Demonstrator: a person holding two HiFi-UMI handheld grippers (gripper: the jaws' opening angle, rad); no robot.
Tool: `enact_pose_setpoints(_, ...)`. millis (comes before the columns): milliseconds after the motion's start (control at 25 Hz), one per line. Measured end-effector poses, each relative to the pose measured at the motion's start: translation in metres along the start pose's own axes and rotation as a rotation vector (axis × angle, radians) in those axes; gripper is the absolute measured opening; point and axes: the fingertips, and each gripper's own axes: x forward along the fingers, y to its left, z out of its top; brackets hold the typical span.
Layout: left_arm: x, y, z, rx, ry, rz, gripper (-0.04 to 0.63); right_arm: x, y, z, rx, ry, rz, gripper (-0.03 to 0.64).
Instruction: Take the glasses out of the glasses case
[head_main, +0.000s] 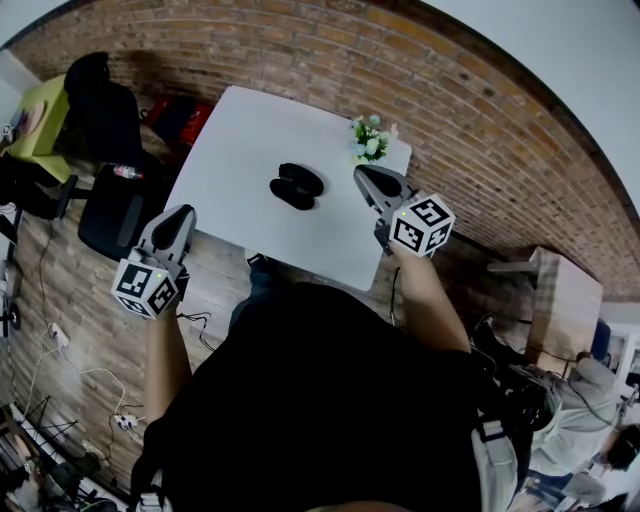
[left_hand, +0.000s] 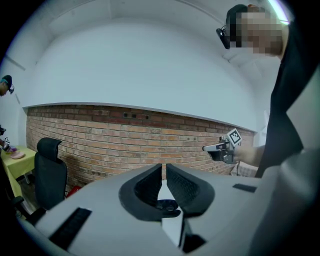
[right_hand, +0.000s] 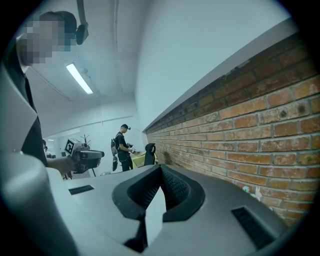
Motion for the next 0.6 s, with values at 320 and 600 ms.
enact_pose_setpoints(320, 0.015, 0.013, -0.001, -0.003, 0.014, -0.044, 0.035, 0.015, -0.011, -0.001, 0.01, 0.008, -0.02, 0.015)
enact_pose_setpoints(600, 0.028, 0.037, -0.003, -0.005, 0.032, -0.046, 0.035, 0.036, -0.019, 0.0, 0.024, 0.02, -0.034, 0.015)
